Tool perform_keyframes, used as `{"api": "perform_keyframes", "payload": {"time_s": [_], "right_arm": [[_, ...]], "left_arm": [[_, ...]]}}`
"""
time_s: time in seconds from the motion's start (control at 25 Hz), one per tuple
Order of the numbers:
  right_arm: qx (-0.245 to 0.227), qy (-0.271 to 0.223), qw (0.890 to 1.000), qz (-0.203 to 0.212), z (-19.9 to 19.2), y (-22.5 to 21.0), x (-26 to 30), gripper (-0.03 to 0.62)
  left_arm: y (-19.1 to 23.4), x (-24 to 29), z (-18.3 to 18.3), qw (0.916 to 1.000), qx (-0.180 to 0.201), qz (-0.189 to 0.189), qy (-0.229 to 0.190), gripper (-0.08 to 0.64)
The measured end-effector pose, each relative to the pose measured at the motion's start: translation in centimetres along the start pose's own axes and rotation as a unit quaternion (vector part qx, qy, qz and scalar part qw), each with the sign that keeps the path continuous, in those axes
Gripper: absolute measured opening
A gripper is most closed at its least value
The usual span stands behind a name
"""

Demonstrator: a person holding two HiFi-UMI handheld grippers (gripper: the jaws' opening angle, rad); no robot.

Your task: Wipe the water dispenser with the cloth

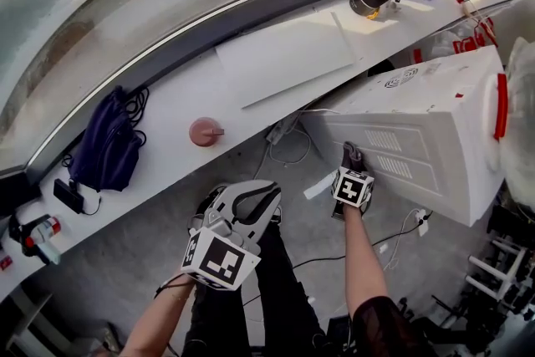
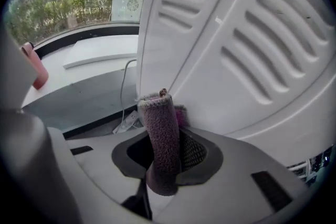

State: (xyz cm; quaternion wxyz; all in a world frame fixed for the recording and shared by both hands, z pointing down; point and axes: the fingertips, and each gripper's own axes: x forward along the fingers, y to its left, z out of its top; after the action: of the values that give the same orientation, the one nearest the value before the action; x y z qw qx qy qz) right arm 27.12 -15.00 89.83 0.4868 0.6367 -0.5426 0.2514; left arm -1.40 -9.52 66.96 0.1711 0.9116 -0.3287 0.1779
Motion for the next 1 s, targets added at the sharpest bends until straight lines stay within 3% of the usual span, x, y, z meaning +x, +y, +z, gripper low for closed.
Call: {"api": "perform_keyframes", "payload": {"time_s": [0.16, 0.56, 0.8, 1.0], "right_arm": [[-0.01, -0.052, 0.998, 0.022, 1.8, -1.2, -5.7, 0.106], [-0.016, -0.165, 0.985, 0.049, 7.4, -6.8, -26.1, 0.106], [-0.092, -0.229, 0.969, 0.0, 11.4, -11.6, -35.9, 0.106], [-0.123, -0.25, 0.959, -0.046, 12.8, -15.6, -39.1, 0.106]], "left_arm": [[-0.9, -0.4, 1.9, 0.9998, 0.016, -0.014, -0.004, 0.037], [-4.0, -0.9, 9.7, 0.9962, 0.057, -0.055, -0.037, 0.037], [-6.9, -0.5, 12.6, 0.9928, 0.071, -0.083, -0.05, 0.037], [-9.4, 0.0, 13.5, 0.9903, 0.075, -0.104, -0.053, 0.037]]}}
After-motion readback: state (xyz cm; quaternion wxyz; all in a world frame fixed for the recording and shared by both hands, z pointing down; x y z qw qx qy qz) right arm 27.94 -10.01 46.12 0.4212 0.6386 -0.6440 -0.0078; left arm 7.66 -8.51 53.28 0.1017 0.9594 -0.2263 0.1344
